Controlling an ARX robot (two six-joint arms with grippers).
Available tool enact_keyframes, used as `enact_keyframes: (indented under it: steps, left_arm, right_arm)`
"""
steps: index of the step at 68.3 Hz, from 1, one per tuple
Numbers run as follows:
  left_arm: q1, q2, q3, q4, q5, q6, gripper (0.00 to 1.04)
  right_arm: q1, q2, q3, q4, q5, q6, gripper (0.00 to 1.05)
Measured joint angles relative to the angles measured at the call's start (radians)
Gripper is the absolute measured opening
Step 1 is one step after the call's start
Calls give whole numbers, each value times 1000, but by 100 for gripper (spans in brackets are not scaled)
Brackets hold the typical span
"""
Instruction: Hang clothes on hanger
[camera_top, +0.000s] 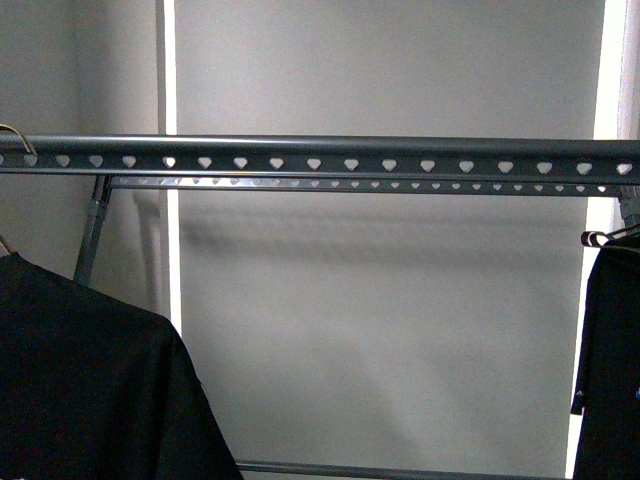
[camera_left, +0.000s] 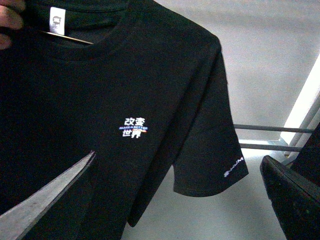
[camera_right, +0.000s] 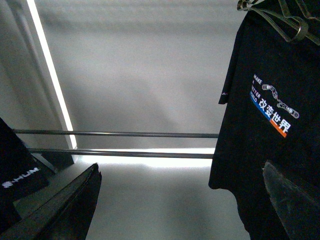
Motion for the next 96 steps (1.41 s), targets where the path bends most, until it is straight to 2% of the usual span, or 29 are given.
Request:
enact_keyframes:
  steps: [26,28,31,35,43,53,61,74,93,96]
  left_arm:
    - [1,1,0,-1,6,1,98]
    - [14,13,6,-20,48,8,98]
    - [45,82,39,-86,193,10,98]
    - [42,192,64,-53,224,2,98]
    - [-3,505,212,179,95,-89,98]
    - [-24,856,472,293,-44,-293,98]
    - [-31,1108,672,261,-113,-495,98]
    - [-18,1361,927,201,-210,-762,98]
    - [-13,1530,1148,160,-308,-811,98]
    - [-13,1545,1160,145,-321,-811,93]
  right_arm:
    - [0,0,0,0,0,0,97]
    - [0,0,0,0,0,0,97]
    - [0,0,0,0,0,0,97]
    - [0,0,0,0,-3,0,97]
    - [0,0,0,0,0,0,97]
    - [0,0,0,0,0,0,97]
    - [0,0,0,0,0,0,97]
    - [0,0,0,0,0,0,97]
    - [0,0,0,0,0,0,97]
    - [0,0,0,0,0,0,97]
